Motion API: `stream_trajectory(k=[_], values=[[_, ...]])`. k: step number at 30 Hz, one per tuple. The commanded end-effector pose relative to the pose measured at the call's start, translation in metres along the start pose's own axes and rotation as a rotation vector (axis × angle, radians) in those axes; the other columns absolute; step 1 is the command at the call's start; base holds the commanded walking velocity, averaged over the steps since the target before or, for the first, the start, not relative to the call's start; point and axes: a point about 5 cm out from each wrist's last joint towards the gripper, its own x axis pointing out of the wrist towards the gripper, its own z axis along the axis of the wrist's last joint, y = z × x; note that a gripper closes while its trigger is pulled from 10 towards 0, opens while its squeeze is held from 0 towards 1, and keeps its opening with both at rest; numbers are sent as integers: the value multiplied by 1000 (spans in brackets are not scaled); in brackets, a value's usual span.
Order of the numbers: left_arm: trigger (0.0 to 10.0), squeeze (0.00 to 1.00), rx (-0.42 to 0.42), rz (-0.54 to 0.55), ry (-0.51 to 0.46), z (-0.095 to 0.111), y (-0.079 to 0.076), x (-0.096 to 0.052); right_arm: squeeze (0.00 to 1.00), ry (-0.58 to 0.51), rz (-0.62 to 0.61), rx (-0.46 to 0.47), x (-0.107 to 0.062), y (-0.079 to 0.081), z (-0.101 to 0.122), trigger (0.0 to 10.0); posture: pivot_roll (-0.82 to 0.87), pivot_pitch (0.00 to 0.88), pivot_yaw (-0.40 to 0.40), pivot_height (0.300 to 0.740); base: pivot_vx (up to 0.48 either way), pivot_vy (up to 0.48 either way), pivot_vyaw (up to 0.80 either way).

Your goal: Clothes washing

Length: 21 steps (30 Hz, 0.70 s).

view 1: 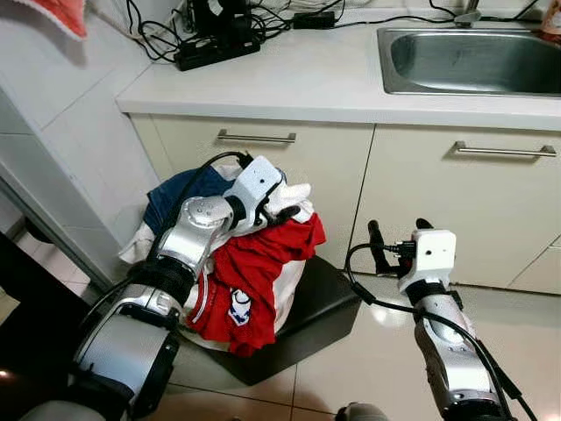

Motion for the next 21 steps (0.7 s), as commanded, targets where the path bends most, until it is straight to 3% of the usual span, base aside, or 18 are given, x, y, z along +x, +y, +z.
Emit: stream_trajectory(k=[1, 4, 10, 19, 20, 21], values=[[0, 0, 0, 31, -11, 3, 6, -1, 0, 3, -7, 3, -1, -2, 0, 10000, -266, 0, 107, 740, 0, 0, 0], [0, 0, 0, 66, -44, 8, 10, 0, 0, 2, -8, 4, 0, -1, 1, 10000, -267, 0, 109, 740, 0, 0, 0], [0, 0, 91, 105, -25, 5, 11, 1, 0, 3, -6, 7, 0, 1, 1, 10000, -265, 0, 109, 740, 0, 0, 0], [196, 0, 80, 72, -8, 2, 11, -1, 0, 7, -1, 5, 0, 1, 1, 10000, -264, 0, 105, 740, 0, 0, 0], [9490, 0, 81, 78, -13, 4, 13, -1, 0, 7, -1, 5, 0, 1, 1, 10000, -264, 0, 105, 740, 0, 0, 0], [9490, 0, 84, 82, -20, 6, 14, -1, 0, 7, -1, 5, 0, 1, 1, 10000, -266, 0, 106, 740, 0, 0, 0]])
